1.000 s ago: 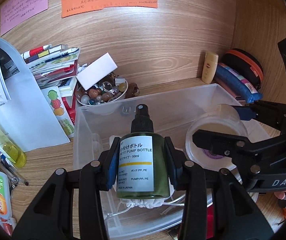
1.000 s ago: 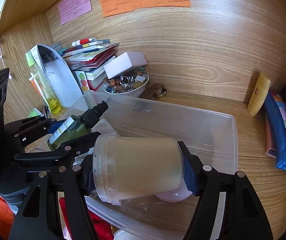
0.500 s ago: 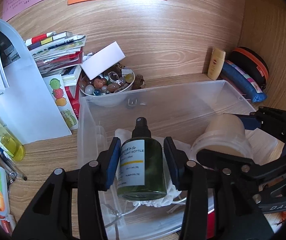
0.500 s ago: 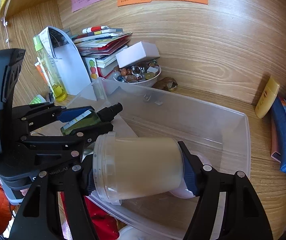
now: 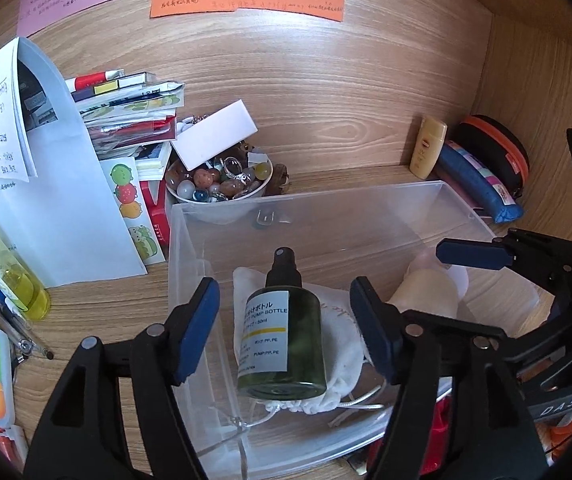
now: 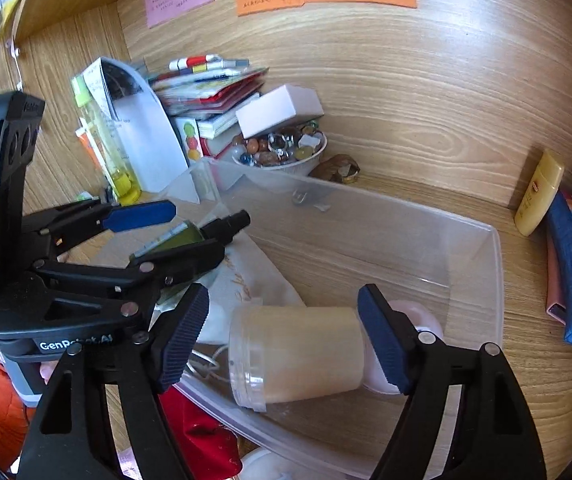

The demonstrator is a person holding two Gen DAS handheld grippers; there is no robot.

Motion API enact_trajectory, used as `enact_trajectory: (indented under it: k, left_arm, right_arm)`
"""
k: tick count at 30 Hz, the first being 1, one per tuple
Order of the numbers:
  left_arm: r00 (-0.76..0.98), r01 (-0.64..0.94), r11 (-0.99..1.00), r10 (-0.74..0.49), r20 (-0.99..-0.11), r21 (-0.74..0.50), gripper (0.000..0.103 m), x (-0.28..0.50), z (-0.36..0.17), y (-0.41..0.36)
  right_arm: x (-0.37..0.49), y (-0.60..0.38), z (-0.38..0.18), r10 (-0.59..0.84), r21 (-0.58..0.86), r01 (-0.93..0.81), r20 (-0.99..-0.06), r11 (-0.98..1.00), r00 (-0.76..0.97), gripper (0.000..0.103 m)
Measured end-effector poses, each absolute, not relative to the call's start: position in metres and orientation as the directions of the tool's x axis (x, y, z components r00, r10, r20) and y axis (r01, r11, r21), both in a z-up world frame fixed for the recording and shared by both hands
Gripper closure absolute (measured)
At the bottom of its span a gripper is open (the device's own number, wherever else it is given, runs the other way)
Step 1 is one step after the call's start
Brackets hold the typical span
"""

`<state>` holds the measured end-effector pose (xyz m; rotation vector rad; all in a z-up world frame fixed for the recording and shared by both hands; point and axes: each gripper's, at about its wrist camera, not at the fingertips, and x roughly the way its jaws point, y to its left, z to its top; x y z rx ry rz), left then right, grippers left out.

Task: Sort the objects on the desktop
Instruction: 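Carry the bottle and jar into the clear box and open both grippers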

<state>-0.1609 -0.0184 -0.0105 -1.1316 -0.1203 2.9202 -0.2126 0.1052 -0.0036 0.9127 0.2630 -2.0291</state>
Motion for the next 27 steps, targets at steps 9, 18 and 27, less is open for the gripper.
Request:
enact_trajectory:
  k: [9,18,27]
  left_arm:
    - [-0.772,0.034,-0.996,0.024,-0.635,-0.079,0.031,-0.154,-0.002,-0.018]
    - [-0.804,0.026,-0.997,0.021,-0.594,-0.07,0.02,-0.144,0.009,-0.016]
    - [-0.833,0.001,-0.996,0.046,-0.552,-0.084,0.009,-0.121,0.03,-0.015]
  right_arm:
    - [-0.211,0.112,0.006,-0.605,0.084,0.753,-0.656,-0.653,-0.452,0.021]
    - [-0.212,0.123,0.024,-0.598,0.054,0.736,-0.624,-0.674,-0.502,0.016]
    - [-0.201,0.145,0.037,-0.558,0.019,0.697,-0.614,-0.717,-0.558,0.015]
